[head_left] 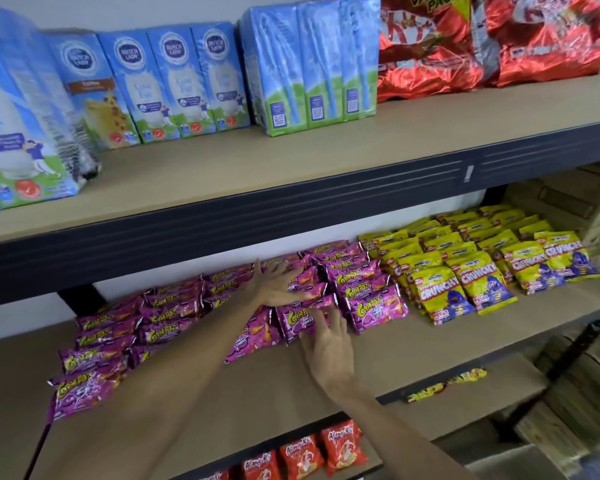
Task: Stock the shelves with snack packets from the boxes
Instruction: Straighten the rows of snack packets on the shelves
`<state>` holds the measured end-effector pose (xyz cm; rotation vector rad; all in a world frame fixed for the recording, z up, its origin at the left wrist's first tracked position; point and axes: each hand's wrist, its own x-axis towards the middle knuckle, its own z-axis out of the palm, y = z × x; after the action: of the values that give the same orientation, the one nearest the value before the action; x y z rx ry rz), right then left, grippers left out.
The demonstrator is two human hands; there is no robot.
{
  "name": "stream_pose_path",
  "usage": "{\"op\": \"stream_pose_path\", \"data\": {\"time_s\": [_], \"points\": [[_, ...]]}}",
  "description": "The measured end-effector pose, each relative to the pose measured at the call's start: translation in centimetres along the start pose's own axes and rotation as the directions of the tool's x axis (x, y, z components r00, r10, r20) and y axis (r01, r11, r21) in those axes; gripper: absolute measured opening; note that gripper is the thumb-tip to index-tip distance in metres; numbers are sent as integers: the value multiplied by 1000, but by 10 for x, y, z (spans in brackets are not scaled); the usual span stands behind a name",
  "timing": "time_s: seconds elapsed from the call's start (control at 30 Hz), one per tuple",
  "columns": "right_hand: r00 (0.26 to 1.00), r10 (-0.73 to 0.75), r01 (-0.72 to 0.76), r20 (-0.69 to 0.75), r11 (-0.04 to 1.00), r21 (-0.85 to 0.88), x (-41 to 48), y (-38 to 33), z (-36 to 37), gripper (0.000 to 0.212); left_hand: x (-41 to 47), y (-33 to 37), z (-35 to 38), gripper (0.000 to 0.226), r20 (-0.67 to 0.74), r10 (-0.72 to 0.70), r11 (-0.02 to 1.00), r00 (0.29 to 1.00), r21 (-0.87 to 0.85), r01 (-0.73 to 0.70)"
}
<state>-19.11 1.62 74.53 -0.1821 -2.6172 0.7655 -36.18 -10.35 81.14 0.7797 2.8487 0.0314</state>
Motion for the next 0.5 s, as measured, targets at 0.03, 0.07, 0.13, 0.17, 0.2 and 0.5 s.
{"op": "stream_pose_path", "data": {"time_s": [0.03, 0.07, 0.13, 0.17, 0.2, 0.5], "points": [[1000, 8, -8, 4, 1000, -1, 1, 0, 2, 52, -1, 0, -1, 83, 5, 6, 1000, 1000, -3, -6], [1000, 13, -13, 4, 1000, -4, 3, -1, 3, 52, -2, 1, -1, 83, -1, -1, 1000, 1000, 10, 1], [1000, 28, -28, 14, 1000, -9, 7, -2, 3, 50, -2, 4, -4, 82, 18, -21, 998, 1000, 58, 20], [999, 33, -32, 21, 999, -10, 8, -2, 3, 49, -4, 9, -8, 83, 49, -34, 993, 998, 116, 28], [999, 33, -33, 27, 999, -10, 8, -2, 3, 48, -4, 12, -9, 84, 70, -43, 984, 997, 174, 31], [999, 14, -15, 29, 1000, 10, 11, -1, -4, 51, -6, 18, -17, 84, 54, -49, 981, 997, 192, 38]]}}
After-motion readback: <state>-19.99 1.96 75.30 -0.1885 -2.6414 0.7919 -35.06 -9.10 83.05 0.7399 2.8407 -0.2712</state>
